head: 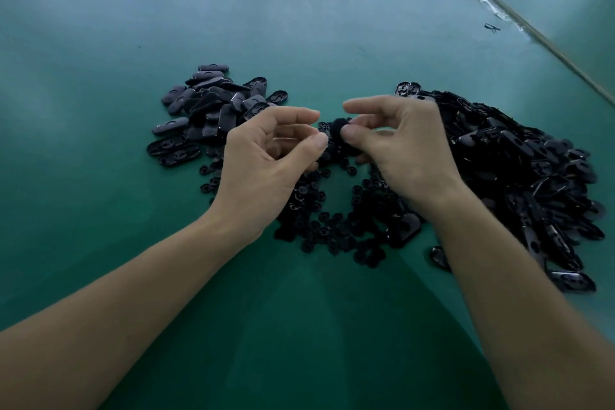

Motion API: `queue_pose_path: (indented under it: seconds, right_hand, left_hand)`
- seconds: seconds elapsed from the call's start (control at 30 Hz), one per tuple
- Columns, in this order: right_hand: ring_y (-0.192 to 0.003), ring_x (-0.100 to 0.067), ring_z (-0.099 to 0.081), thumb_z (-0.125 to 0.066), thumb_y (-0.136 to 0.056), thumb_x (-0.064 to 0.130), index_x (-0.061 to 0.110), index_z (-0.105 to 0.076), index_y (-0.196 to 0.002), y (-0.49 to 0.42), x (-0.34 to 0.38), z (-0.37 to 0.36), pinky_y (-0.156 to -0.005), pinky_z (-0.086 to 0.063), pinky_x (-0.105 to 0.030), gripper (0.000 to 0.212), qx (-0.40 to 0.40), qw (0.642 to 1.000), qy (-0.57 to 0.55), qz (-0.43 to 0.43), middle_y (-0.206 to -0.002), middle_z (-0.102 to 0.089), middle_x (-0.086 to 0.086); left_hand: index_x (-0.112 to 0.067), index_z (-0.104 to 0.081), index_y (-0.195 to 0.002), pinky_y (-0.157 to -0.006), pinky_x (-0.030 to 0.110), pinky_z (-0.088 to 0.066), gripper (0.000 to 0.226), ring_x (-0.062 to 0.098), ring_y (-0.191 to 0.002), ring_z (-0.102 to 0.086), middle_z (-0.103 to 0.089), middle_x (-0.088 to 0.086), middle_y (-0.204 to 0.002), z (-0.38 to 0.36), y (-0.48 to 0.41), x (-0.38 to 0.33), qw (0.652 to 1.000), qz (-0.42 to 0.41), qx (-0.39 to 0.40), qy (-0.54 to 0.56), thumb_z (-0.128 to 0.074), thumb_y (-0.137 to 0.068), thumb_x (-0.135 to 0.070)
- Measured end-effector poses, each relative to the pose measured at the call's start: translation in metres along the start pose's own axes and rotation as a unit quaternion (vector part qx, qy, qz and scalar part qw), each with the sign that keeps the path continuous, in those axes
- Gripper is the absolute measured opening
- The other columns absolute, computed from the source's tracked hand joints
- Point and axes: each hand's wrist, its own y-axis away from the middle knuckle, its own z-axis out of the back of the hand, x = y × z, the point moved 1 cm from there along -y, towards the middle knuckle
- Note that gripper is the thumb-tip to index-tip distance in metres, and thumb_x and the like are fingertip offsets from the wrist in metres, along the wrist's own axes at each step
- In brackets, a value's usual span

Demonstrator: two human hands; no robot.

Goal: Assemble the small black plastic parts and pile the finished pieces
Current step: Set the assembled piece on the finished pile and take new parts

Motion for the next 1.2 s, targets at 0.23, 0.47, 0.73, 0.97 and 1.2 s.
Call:
queue_pose_path:
  seconds: [0.23,0.47,0.73,0.97,1.2]
  right_hand:
    - [-0.076,-0.009,-0.068,-0.074,-0.090,0.014,0.019,-0.076,-0.112,0.015,-0.014,-0.006,-0.084,-0.059,-0.038,0.023,-0.052,0.998,0.004,-0.019,-0.085,-0.068,0.013]
    - [-0.070,-0.002,-0.065,-0.074,-0.089,0.015,0.032,-0.075,-0.097,0.029,-0.009,-0.006,-0.068,-0.047,-0.012,0.019,0.011,0.996,0.084,0.039,-0.080,-0.067,0.016]
    - [-0.082,-0.001,-0.053,-0.075,-0.088,0.018,0.029,-0.078,-0.100,0.028,-0.010,-0.005,-0.075,-0.036,-0.002,0.016,0.004,0.986,0.166,0.037,-0.095,-0.059,0.011]
    - [-0.067,0.002,-0.061,-0.075,-0.088,0.011,0.029,-0.075,-0.087,0.027,-0.012,0.000,-0.071,-0.050,-0.015,0.018,0.003,0.999,-0.027,0.033,-0.073,-0.071,0.010]
    - [-0.080,-0.006,-0.072,-0.072,-0.087,-0.004,0.017,-0.074,-0.094,0.029,-0.006,-0.006,-0.076,-0.054,-0.017,0.022,0.046,0.971,-0.228,0.058,-0.084,-0.077,0.005]
  left_hand:
    - [-0.019,-0.072,-0.093,-0.073,0.029,-0.059,0.016,0.011,-0.075,-0.069,-0.073,-0.004,-0.083,0.000,0.000,0.002,1.000,0.002,-0.008,-0.016,-0.074,-0.082,-0.007]
    - [-0.021,-0.073,-0.093,-0.082,0.038,-0.061,0.021,0.013,-0.083,-0.072,-0.075,-0.003,-0.087,0.001,0.000,0.002,0.999,0.004,-0.013,-0.035,-0.076,-0.082,-0.003]
    - [-0.015,-0.072,-0.090,-0.074,0.034,-0.061,0.018,0.015,-0.073,-0.070,-0.073,-0.002,-0.080,0.002,-0.002,0.002,0.999,-0.002,-0.008,-0.041,-0.072,-0.087,0.003]
    - [-0.016,-0.073,-0.093,-0.070,0.028,-0.059,0.010,0.015,-0.075,-0.071,-0.073,-0.004,-0.081,0.000,-0.001,0.001,1.000,-0.003,0.001,-0.023,-0.073,-0.088,-0.008]
    - [-0.021,-0.074,-0.100,-0.073,0.023,-0.057,0.016,0.009,-0.080,-0.071,-0.077,-0.004,-0.089,-0.004,0.002,-0.002,0.998,-0.025,0.054,-0.020,-0.074,-0.088,-0.010]
